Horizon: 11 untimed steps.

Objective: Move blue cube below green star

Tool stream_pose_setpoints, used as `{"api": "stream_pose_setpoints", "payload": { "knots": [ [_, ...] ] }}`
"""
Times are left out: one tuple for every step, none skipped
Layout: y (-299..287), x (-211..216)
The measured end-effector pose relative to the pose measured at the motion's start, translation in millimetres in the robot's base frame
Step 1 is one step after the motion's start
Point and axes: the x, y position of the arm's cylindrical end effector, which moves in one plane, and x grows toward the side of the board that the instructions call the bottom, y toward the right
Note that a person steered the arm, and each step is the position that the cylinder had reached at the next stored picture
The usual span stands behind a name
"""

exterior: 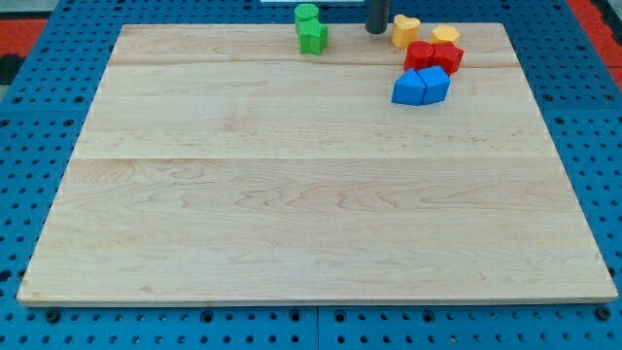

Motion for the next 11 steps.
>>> {"api": "stream_pose_setpoints", "payload": {
  "knots": [
    [-7.6,53.1],
    [-8.2,115.3],
    [0.2,159.0],
    [87.2,167.1],
    [135.8,139.4],
    [107.4,127.2],
    [62.4,113.4],
    [60.5,95.5],
    [-15.4,84.2],
    [-80.5,84.1],
    [-74.4,84.1]
  ]
}}
